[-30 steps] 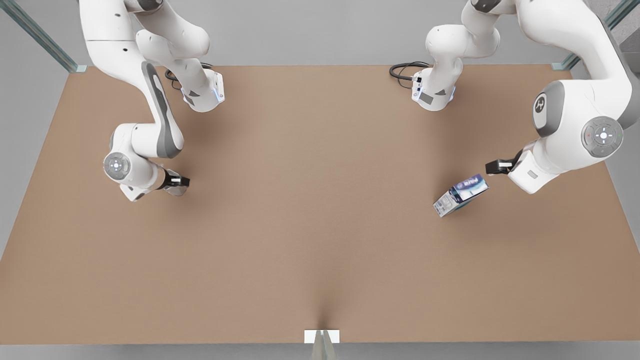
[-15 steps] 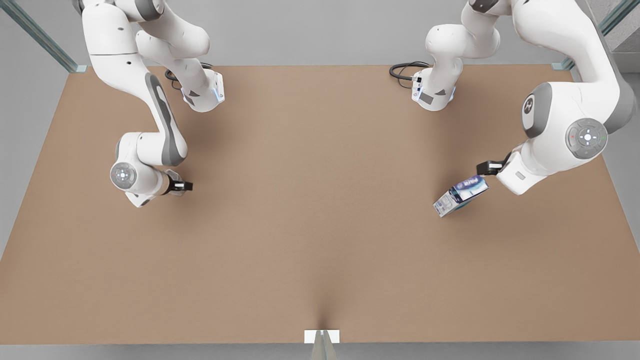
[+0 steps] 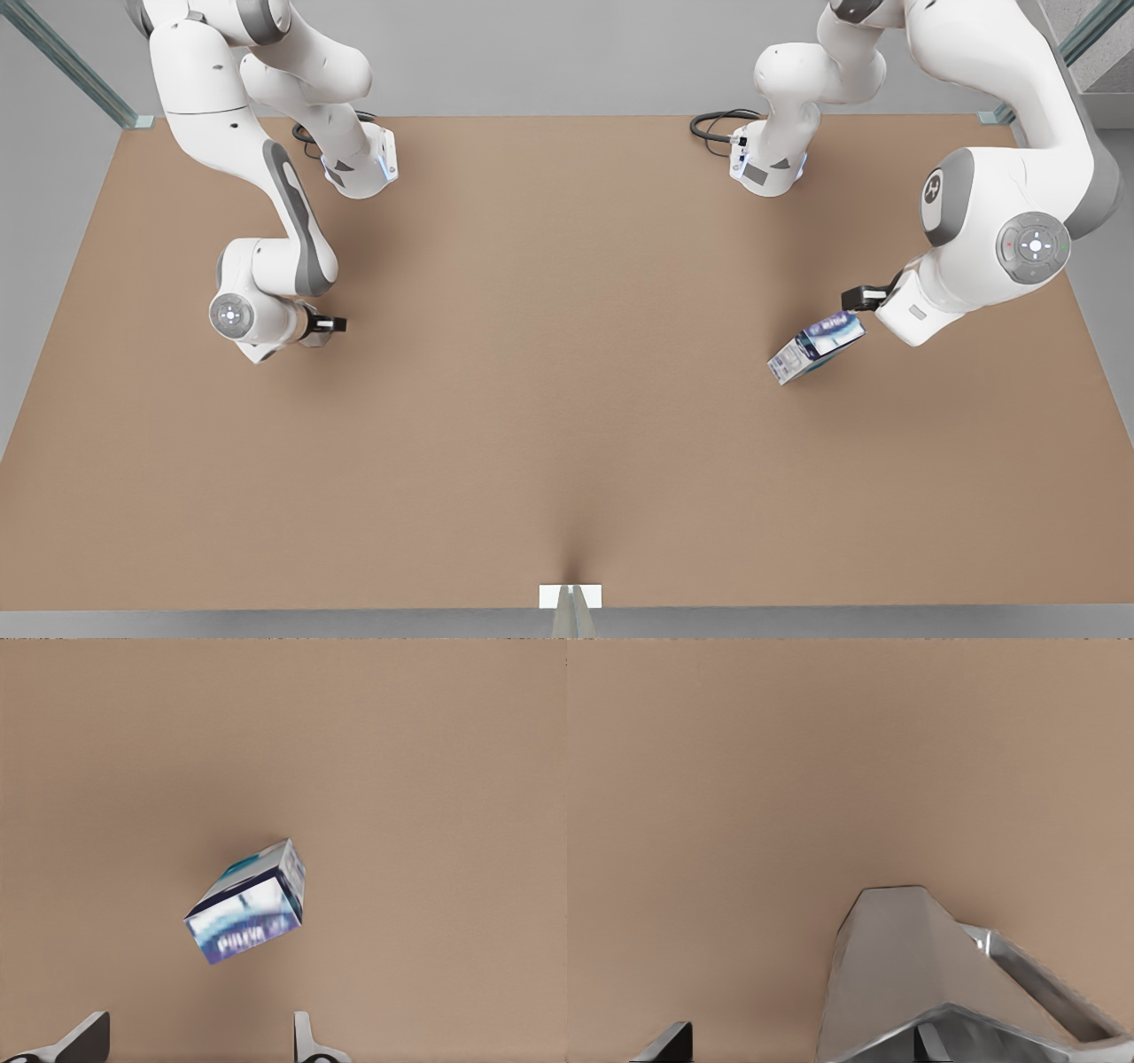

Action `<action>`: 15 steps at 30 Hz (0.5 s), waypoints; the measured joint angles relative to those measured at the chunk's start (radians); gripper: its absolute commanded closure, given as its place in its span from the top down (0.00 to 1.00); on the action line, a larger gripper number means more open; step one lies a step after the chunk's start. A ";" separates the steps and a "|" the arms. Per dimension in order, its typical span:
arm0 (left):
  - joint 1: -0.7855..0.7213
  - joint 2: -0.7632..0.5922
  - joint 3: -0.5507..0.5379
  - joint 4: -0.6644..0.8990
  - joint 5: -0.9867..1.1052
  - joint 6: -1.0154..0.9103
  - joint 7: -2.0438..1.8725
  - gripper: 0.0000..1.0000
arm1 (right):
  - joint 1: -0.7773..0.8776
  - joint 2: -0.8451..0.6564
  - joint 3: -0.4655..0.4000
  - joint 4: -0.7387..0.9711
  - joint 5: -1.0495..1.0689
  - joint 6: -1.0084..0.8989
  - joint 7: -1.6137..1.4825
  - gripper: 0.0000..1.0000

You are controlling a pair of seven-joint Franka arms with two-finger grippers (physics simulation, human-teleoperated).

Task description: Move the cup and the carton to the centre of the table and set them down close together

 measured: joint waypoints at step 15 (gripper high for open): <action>0.000 0.009 0.000 -0.001 0.000 0.014 0.002 1.00 | -0.001 0.040 0.002 0.002 -0.033 0.016 0.001 0.21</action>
